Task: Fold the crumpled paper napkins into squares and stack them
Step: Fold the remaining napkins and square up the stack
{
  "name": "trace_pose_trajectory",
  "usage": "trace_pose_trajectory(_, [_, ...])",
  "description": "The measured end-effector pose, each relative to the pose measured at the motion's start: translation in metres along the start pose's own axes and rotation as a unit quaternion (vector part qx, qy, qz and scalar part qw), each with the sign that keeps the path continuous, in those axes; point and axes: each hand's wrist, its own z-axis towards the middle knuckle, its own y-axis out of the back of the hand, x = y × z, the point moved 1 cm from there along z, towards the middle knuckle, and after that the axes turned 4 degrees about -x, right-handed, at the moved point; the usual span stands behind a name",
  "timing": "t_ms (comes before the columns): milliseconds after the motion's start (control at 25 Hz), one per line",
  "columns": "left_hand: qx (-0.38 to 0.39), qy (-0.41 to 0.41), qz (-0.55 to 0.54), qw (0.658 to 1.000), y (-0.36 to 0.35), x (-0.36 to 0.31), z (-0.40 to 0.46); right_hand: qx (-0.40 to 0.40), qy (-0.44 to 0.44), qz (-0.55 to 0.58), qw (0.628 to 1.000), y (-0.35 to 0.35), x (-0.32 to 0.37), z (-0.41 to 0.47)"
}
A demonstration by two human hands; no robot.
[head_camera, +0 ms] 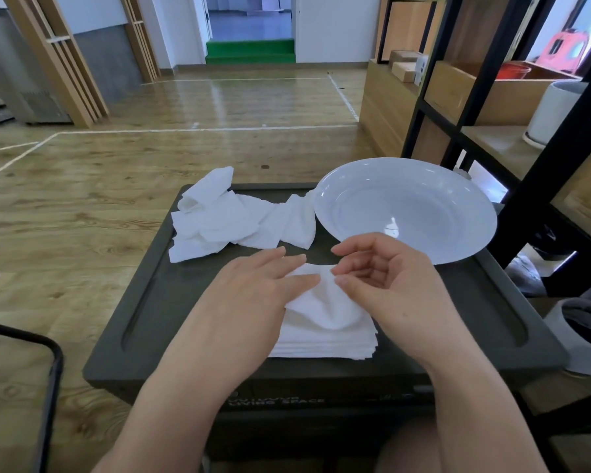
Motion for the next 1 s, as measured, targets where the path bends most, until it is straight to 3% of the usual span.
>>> trace_pose_trajectory(320, [0.075,0.047,-0.015,0.996,0.002,0.006,-0.009,0.054,-0.033,-0.229,0.971,-0.006,-0.009,-0.003])
trace_pose_trajectory(520, [0.093,0.068,-0.052,0.992,0.011,0.004,-0.016,0.030,-0.041,-0.316,0.948,-0.001,-0.009,-0.004])
trace_pose_trajectory(640, [0.062,0.088,-0.057,0.993,0.021,0.002,-0.015,0.004,-0.071,-0.334,0.940,0.005,-0.007,-0.006])
trace_pose_trajectory(720, [-0.004,0.130,-0.062,0.990,0.026,-0.003,-0.014,-0.021,-0.064,-0.347,0.935,0.006,-0.006,-0.007])
trace_pose_trajectory(840, [-0.076,0.259,-0.076,0.960,0.022,-0.003,-0.015,-0.046,-0.024,-0.351,0.935,-0.001,-0.004,-0.008])
trace_pose_trajectory(1000, [-0.022,0.339,-0.046,0.939,0.007,-0.004,-0.011,-0.077,-0.038,-0.351,0.933,-0.007,-0.009,-0.008])
